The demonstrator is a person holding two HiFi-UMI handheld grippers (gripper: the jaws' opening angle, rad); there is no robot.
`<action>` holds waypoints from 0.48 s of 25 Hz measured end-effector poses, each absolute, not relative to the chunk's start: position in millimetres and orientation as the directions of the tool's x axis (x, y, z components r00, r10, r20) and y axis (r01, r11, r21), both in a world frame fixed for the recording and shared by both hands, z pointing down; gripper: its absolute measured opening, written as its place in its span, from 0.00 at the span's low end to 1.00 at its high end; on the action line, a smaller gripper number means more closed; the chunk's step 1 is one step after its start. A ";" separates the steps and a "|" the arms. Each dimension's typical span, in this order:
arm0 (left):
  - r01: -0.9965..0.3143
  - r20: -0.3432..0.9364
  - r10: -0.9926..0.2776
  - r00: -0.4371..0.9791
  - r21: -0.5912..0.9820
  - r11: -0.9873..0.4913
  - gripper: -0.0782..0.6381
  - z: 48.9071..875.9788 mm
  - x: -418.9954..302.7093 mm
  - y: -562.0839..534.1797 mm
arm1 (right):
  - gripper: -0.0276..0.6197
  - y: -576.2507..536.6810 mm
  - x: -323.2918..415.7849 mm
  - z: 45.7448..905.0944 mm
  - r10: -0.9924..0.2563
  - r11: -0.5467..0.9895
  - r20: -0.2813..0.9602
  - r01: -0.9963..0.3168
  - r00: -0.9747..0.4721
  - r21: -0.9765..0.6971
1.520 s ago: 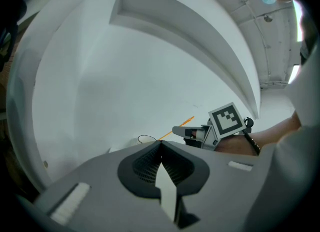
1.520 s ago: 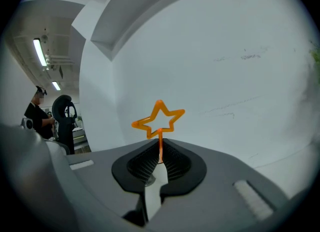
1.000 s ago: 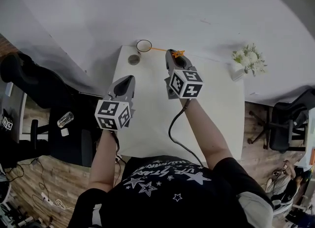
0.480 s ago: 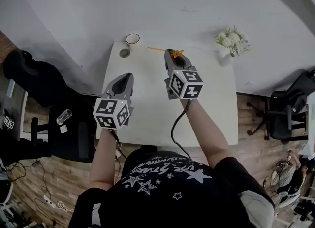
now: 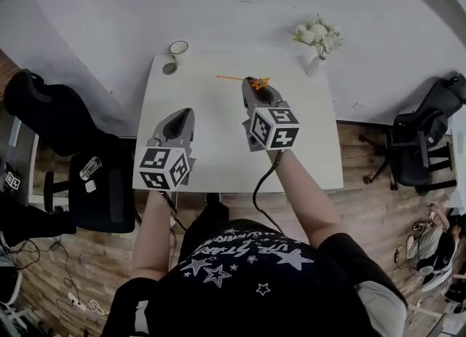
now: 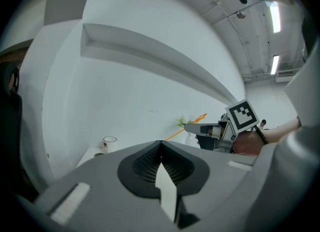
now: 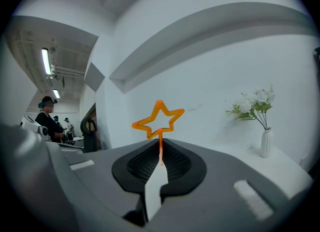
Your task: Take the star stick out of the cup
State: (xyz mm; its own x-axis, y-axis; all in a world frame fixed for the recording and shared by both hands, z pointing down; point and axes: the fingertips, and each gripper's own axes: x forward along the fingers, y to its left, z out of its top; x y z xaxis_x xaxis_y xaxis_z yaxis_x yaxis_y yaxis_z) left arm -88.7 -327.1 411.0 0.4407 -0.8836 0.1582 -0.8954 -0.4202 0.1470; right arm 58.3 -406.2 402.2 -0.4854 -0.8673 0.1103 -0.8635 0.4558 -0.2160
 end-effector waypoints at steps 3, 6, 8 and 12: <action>-0.891 0.163 -0.878 0.451 0.143 -0.431 0.11 411.6 -74.7 -306.5 | 0.09 -383.4 72.0 406.0 -0.869 0.448 0.122 -0.867 -0.480 -0.217; -0.889 0.169 -0.874 0.456 0.137 -0.437 0.11 412.1 -62.1 -283.9 | 0.09 -359.7 84.3 409.1 -0.867 0.448 0.131 -0.867 -0.481 -0.220; -0.888 0.175 -0.872 0.458 0.138 -0.438 0.11 413.9 -55.2 -268.4 | 0.09 -343.7 91.5 411.1 -0.865 0.448 0.136 -0.866 -0.483 -0.222; -0.886 0.185 -0.868 0.461 0.139 -0.442 0.11 417.9 -44.6 -240.8 | 0.09 -314.8 104.7 416.0 -0.867 0.440 0.145 -0.869 -0.477 -0.224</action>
